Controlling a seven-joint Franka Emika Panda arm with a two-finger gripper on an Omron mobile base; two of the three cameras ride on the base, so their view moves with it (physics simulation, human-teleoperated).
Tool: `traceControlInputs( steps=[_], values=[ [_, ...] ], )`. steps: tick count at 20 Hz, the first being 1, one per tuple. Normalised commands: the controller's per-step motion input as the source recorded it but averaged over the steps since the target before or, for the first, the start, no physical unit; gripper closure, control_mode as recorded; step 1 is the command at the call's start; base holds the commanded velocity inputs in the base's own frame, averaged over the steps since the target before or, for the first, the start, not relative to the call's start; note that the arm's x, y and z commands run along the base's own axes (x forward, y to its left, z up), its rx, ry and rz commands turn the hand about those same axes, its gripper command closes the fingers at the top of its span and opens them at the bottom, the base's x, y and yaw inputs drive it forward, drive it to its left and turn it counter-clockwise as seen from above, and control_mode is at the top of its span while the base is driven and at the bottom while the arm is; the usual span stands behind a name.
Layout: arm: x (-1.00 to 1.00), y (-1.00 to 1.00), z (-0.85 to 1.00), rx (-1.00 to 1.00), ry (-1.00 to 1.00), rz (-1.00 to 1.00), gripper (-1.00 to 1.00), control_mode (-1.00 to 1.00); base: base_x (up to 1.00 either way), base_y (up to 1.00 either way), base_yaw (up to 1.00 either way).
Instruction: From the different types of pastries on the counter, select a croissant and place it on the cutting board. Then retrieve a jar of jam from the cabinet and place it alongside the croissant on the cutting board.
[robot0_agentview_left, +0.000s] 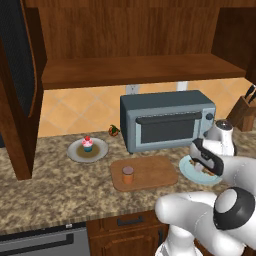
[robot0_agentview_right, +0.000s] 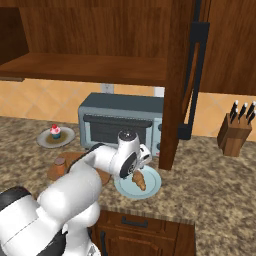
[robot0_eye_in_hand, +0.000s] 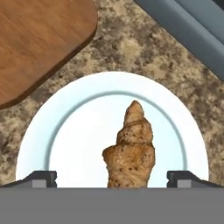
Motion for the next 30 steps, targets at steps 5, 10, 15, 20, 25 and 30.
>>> traceControlInputs(
  steps=[5, 10, 15, 20, 25, 30],
  values=[
    [0.13, -0.16, -0.07, 0.0, 0.08, 0.0, -1.0, -1.0, 0.0, 0.0, 0.0],
    [-0.02, -0.08, -0.27, 0.0, 0.07, 0.0, -1.0, -1.0, 0.0, 0.0, 0.0],
    [-0.04, 0.0, -0.25, 0.01, 0.05, 0.0, -1.0, -1.0, 0.0, 0.0, 0.0],
    [0.0, 0.0, -0.33, 0.01, 0.01, 0.0, -1.0, -1.0, 0.0, 0.0, 0.0],
    [0.0, 0.0, -0.34, 0.01, 0.0, 0.0, -1.0, -1.0, 0.0, 0.0, 0.0],
    [0.0, -0.06, -0.21, 0.0, 0.0, 0.0, 1.0, -1.0, 0.0, 0.0, 0.0]
  ],
)
